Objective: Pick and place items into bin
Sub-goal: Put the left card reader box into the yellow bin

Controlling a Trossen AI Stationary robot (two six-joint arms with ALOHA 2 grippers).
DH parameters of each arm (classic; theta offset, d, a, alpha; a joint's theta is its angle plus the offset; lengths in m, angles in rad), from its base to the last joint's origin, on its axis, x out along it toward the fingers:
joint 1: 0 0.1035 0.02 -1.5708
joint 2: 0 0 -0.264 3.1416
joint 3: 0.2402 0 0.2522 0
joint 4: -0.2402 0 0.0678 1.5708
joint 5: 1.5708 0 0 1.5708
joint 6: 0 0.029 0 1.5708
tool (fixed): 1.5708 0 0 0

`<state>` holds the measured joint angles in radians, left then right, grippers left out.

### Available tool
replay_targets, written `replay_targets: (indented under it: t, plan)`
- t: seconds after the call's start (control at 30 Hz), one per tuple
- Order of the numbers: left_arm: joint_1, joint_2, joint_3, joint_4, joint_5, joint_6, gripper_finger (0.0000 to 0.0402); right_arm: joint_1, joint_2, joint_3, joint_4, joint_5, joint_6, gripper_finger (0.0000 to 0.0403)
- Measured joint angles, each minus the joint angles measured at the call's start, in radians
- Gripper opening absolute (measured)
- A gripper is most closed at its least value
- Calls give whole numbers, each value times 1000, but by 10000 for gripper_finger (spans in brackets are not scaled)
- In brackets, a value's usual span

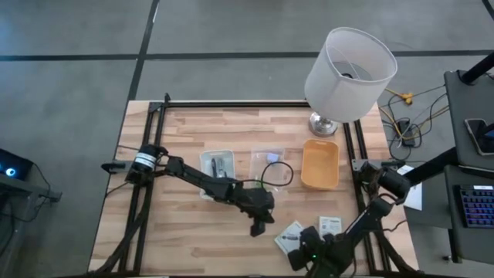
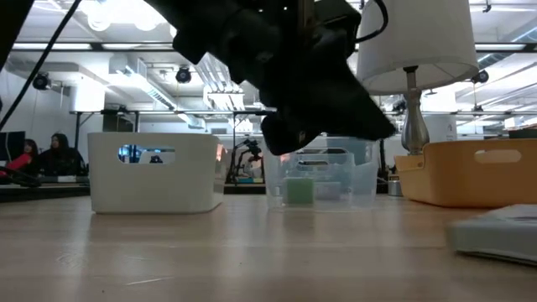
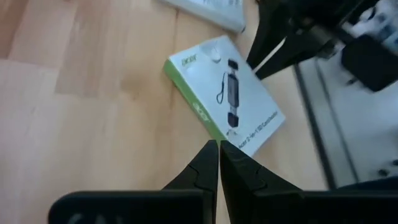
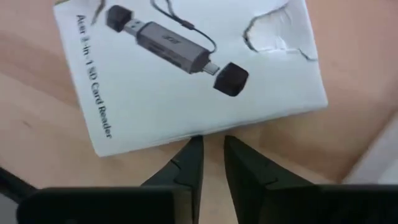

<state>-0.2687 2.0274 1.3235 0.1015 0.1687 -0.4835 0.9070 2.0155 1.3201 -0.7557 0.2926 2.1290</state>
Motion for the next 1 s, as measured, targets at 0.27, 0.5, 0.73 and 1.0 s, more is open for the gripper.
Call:
replay_targets:
  t: [0.27,0.5,0.73,1.0]
  plan:
    - [-1,2,1,-124,-124,124,0,-37,-5,26,-8,63,-119,66]
    - [-34,-13,33,-121,-126,202,0,-29,-18,41,-25,68,-133,64]
    - [-82,-13,103,-121,-212,271,0,8,-28,48,-58,107,-61,63]
    - [-80,12,109,-173,-218,254,0,15,-117,46,-243,140,87,59]
